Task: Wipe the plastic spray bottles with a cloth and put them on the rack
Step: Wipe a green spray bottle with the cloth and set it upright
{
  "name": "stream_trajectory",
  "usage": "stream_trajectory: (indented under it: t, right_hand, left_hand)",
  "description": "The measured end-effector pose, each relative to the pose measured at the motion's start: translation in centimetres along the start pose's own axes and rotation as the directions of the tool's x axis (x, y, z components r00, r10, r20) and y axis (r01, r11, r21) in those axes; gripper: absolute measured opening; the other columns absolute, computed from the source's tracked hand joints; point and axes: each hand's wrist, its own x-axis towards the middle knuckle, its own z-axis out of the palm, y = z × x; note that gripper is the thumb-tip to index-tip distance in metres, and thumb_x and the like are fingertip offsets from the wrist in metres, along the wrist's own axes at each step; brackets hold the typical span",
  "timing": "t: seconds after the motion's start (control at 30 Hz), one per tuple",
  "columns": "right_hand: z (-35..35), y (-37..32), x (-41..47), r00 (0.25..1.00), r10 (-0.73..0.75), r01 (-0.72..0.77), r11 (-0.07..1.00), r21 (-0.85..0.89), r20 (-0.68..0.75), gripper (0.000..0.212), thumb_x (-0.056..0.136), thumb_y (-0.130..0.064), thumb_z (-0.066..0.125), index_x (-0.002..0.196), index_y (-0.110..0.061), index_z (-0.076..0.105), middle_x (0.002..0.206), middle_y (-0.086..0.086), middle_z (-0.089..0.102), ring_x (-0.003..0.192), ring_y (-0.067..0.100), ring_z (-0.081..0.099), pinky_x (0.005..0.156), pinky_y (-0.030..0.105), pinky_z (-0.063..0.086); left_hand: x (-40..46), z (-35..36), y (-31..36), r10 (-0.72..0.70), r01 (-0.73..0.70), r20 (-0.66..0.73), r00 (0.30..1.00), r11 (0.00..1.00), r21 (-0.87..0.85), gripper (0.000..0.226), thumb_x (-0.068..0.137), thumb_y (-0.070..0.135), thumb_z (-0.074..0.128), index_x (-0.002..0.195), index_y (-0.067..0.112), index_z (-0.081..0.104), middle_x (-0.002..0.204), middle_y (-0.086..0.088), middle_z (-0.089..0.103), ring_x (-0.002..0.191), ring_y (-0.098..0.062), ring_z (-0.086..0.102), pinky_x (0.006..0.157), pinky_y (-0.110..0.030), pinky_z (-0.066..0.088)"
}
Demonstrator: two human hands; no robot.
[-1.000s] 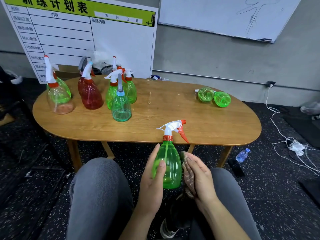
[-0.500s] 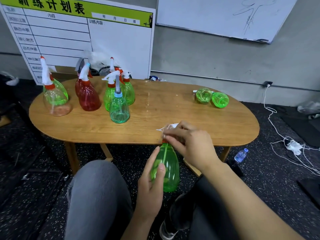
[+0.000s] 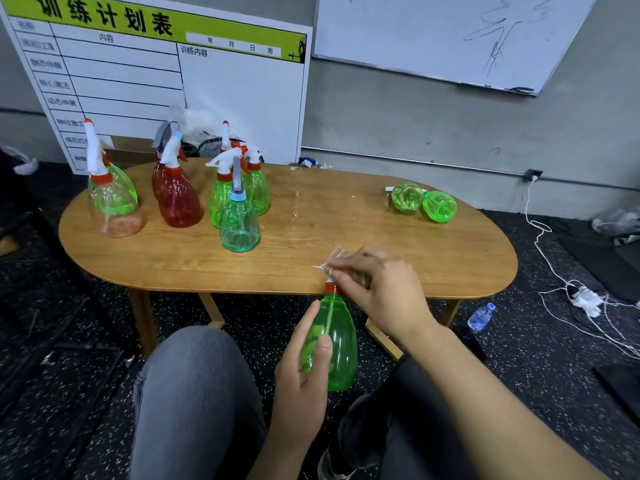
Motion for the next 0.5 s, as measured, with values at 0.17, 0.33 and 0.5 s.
stream_trajectory:
  t: [0.17,0.33,0.5]
  right_hand:
    - [0.0,0.6,-0.2,0.994,0.092,-0.095,0.994,-0.049,-0.053,0.028,0.096,-0.054,0.065,0.112,-0.037,0.08,0.093,-0.017,0.068,0.07,0.005,0.064,0.052,0.015,0.037]
    - [0.3,0.7,-0.6,0.998,0.047,-0.05,0.992,0.115,0.029,0.028,0.096,-0.055,0.065,0.114,-0.038,0.078,0.095,-0.016,0.069,0.079,0.006,0.068,0.064,0.035,0.059]
    - [0.0,1.6,-0.3,0.993,0.11,-0.109,0.994,0.021,-0.048,0.031,0.096,-0.057,0.063,0.114,-0.038,0.078,0.095,-0.018,0.069,0.074,0.005,0.066,0.058,0.028,0.052]
  left_hand:
    - [0.1,0.0,-0.3,0.007,-0.007,0.001,1.0,1.0,0.008,0.05,0.101,0.036,0.05,0.151,0.038,0.05,0.138,0.048,0.053,0.131,0.017,0.052,0.092,-0.005,0.049]
    - [0.2,-0.1,-0.3,-0.007,0.007,-0.023,1.0,1.0,-0.011,0.043,0.108,0.038,0.051,0.151,0.038,0.051,0.14,0.044,0.055,0.133,0.014,0.052,0.096,-0.007,0.048]
    - [0.2,0.0,-0.7,-0.034,0.034,-0.009,0.999,0.999,-0.015,0.047,0.105,0.038,0.052,0.152,0.038,0.051,0.141,0.038,0.057,0.131,0.009,0.057,0.093,-0.014,0.055]
